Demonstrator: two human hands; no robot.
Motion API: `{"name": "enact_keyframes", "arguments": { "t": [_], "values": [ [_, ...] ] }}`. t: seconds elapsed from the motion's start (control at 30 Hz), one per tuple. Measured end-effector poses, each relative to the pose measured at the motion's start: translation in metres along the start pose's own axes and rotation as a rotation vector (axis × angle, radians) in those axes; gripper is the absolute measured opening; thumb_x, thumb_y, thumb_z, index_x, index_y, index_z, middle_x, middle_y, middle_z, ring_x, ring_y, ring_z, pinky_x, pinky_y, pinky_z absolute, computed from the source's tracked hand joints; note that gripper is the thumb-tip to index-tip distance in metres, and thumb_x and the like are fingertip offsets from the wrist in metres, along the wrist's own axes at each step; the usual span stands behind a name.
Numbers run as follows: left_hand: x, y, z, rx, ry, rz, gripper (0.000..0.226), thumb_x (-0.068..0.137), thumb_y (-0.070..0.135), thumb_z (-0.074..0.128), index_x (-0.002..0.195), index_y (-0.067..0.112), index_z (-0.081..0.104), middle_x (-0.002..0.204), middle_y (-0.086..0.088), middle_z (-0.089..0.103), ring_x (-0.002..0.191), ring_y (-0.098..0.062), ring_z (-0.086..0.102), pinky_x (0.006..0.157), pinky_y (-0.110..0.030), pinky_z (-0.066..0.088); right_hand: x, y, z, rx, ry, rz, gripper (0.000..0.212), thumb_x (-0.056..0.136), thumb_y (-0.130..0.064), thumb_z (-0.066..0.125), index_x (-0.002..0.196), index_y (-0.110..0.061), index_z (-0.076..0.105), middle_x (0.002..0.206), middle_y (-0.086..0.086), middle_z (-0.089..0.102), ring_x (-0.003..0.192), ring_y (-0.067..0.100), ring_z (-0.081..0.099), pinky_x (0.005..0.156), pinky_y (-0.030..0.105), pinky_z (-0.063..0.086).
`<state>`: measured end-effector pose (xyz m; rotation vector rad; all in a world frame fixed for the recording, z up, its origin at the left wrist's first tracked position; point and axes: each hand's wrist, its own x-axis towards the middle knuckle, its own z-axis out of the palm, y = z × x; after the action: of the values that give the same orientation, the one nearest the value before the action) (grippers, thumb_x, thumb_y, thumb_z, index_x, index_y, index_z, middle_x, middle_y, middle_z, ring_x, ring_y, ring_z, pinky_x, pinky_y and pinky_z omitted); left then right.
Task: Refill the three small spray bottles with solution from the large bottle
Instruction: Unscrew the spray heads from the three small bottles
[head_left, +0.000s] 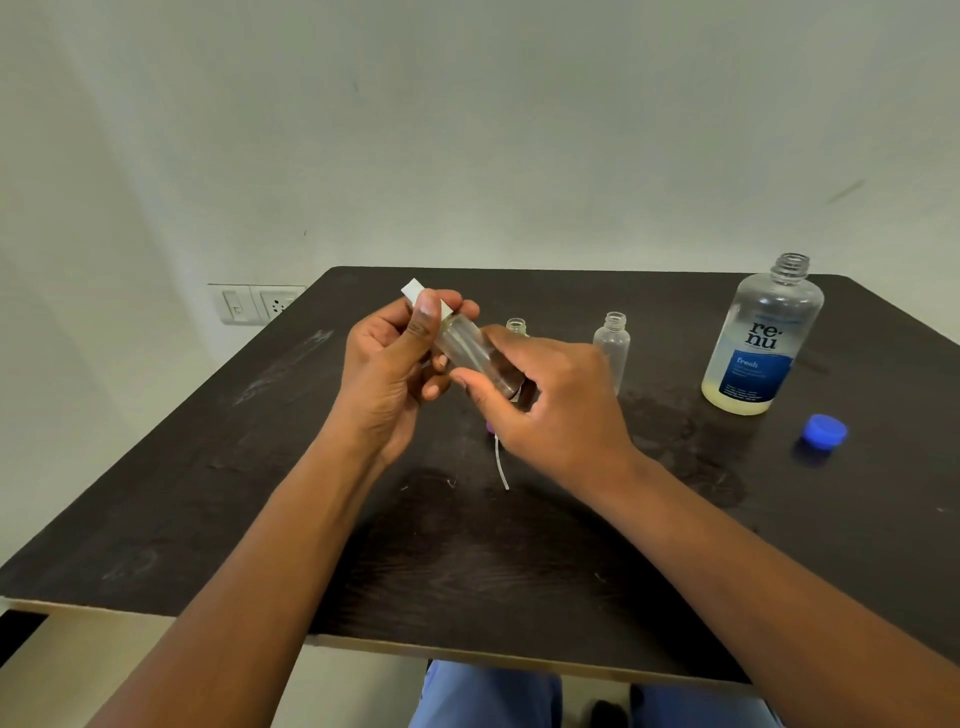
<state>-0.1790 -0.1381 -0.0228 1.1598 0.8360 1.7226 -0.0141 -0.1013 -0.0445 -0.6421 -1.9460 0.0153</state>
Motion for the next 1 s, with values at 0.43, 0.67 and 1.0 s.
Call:
{"name": "enact_keyframes", "arguments": {
  "t": [0.43, 0.67, 1.0],
  "values": [
    [0.001, 0.002, -0.006, -0.14, -0.052, -0.069, 0.032, 0.102, 0.033, 0.059, 0.12, 0.008, 0.069, 0.11, -0.013, 0.076, 0.062, -0.008, 0.052, 0.047, -0.016, 0.045, 0.002, 0.0, -0.003, 0.005, 0.033, 0.03, 0.039, 0.096, -0.049, 0.07, 0.106, -0.013, 0.077, 0.076, -0.003, 0.072, 0.067, 0.013, 0.067, 0.062, 0.035, 0.055],
    [0.002, -0.001, -0.006, -0.099, -0.049, -0.063, 0.024, 0.106, 0.019, 0.055, 0.119, 0.007, 0.071, 0.111, -0.01, 0.078, 0.061, -0.003, 0.052, 0.047, -0.013, 0.044, 0.003, -0.002, -0.004, 0.096, 0.022, 0.088, 0.037, 0.096, -0.048, 0.07, 0.107, -0.014, 0.078, 0.072, -0.006, 0.07, 0.065, 0.011, 0.066, 0.061, 0.027, 0.052],
    [0.002, 0.002, -0.001, -0.085, 0.066, -0.048, 0.039, 0.084, 0.04, 0.083, 0.094, 0.011, 0.059, 0.093, -0.012, 0.079, 0.05, -0.003, 0.052, 0.043, -0.013, 0.043, 0.001, -0.002, 0.0, 0.134, -0.035, 0.126, 0.04, 0.094, -0.052, 0.073, 0.112, -0.016, 0.078, 0.08, -0.006, 0.075, 0.067, 0.013, 0.071, 0.063, 0.039, 0.056]
  ]
}}
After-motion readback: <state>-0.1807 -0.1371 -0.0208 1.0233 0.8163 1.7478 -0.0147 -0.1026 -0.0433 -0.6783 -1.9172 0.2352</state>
